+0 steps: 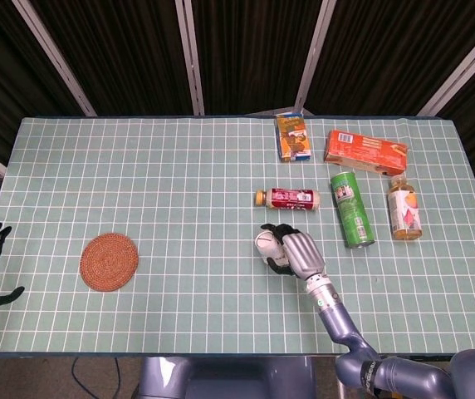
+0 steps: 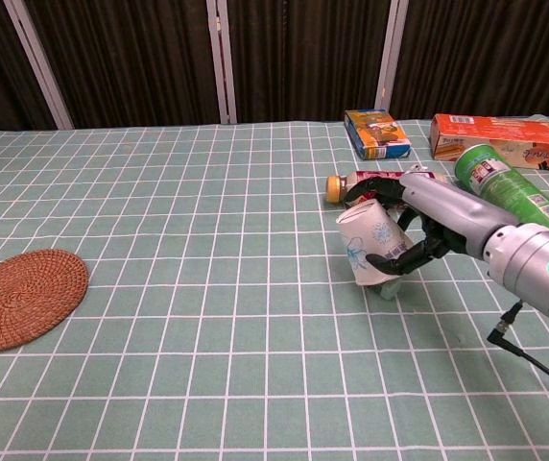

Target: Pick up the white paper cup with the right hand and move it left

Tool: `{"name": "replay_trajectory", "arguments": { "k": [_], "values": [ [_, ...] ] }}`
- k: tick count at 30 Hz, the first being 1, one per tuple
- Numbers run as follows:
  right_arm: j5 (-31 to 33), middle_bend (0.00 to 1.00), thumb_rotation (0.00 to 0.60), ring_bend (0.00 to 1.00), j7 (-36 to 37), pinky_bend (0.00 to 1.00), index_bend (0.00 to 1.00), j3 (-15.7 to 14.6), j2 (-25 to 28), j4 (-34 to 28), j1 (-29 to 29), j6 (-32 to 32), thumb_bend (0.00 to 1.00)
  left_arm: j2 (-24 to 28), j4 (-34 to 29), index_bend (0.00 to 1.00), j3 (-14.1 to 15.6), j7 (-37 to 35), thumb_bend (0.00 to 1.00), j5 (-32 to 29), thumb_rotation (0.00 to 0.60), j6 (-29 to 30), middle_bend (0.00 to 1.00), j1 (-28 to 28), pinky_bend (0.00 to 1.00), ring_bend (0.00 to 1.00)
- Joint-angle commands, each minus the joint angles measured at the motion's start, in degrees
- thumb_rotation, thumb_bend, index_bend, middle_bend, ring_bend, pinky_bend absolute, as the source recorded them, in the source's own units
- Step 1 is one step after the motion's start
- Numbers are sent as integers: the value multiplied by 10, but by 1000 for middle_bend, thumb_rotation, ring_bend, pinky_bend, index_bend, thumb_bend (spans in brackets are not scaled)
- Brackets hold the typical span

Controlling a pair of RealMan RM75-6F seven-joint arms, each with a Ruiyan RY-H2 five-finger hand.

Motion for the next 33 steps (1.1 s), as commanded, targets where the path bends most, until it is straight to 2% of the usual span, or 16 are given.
{"name": "replay_trajectory", "arguments": {
  "k": [1, 14, 19, 25, 28, 30, 33],
  "values": [
    [-7, 249, 600, 170, 5, 312, 140, -7, 7, -7, -4, -2, 280, 0, 0, 0, 0, 2, 0, 0, 600, 0, 0, 0, 0, 0],
    [-27, 157, 600, 137, 16, 266, 90, -30, 30, -35, -19, -1, 270, -1, -2, 0, 2, 4, 0, 1, 600, 0, 0, 0, 0, 0],
    [-53, 143, 600, 127, 29, 231, 77, -33, 51, -66, -28, 22, 262, 2, -4, 0, 2, 0, 0, 4, 600, 3, 0, 1, 0, 0],
    [-122, 135, 600, 99, 36, 165, 69, -44, 122, -122, -49, 85, 214, 6, -7, 0, 3, -8, 0, 11, 600, 9, 0, 4, 0, 0],
    [-170, 103, 600, 38, 40, 62, 63, -56, 176, -136, -67, 133, 91, 9, -9, 0, 5, -11, 0, 20, 600, 17, 0, 7, 0, 0],
    [-191, 36, 600, 0, 40, 4, 33, -62, 207, -133, -80, 160, 7, 9, -10, 0, 6, -10, 0, 26, 600, 23, 0, 9, 0, 0],
    [-206, 0, 600, 0, 22, 0, 0, -75, 256, -124, -104, 190, 0, 8, -10, 0, 6, -7, 0, 37, 600, 33, 0, 11, 0, 0]
  ]
}}
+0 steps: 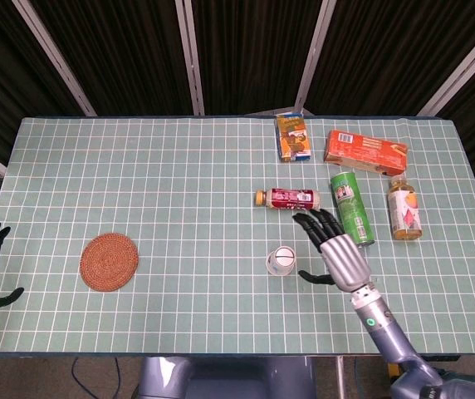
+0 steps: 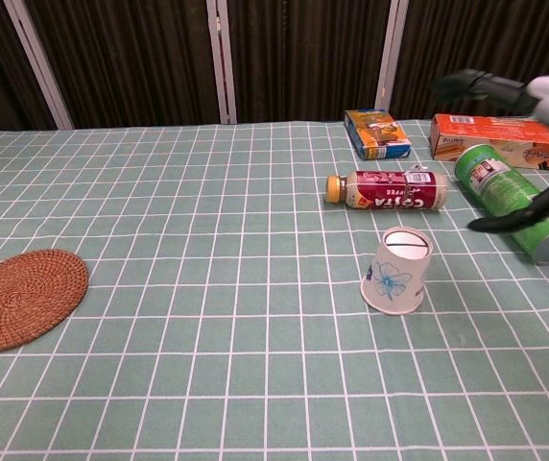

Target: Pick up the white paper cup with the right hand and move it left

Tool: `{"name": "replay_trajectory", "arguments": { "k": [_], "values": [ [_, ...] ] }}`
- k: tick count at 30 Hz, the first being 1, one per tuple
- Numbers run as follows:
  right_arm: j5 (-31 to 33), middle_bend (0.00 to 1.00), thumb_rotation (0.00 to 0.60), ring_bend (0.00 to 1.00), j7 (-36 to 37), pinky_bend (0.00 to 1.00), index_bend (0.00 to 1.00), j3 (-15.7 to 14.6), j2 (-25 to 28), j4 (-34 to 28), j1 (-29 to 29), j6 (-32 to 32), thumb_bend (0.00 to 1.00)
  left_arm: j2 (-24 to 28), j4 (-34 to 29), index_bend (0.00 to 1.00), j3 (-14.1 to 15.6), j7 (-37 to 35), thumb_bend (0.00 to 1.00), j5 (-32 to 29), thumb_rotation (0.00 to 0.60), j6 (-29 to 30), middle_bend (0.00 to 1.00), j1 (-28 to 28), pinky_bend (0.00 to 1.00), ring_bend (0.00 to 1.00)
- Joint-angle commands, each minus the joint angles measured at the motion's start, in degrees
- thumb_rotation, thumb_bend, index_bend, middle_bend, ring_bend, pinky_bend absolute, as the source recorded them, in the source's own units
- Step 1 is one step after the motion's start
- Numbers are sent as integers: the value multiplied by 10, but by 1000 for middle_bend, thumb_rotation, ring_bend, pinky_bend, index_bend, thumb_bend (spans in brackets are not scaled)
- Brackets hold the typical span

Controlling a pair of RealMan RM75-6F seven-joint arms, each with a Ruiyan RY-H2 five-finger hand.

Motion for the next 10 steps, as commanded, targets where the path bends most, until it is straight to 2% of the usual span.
{"name": "replay_trajectory", "arguments": {
  "k": [1, 4, 10],
  "values": [
    [-30, 0, 600, 0, -18, 0, 0, -22, 70, 2, -39, 44, 0, -1, 0, 0, 1, 3, 0, 10, 600, 10, 0, 3, 0, 0],
    [-22, 0, 600, 0, -29, 0, 0, -31, 98, 1, -64, 62, 0, -2, 1, 0, 3, 4, 0, 18, 600, 17, 0, 5, 0, 0],
    [-9, 0, 600, 0, -34, 0, 0, -40, 115, 17, -104, 94, 0, -3, 1, 0, 7, 6, 0, 31, 600, 29, 0, 11, 0, 0]
  ]
}}
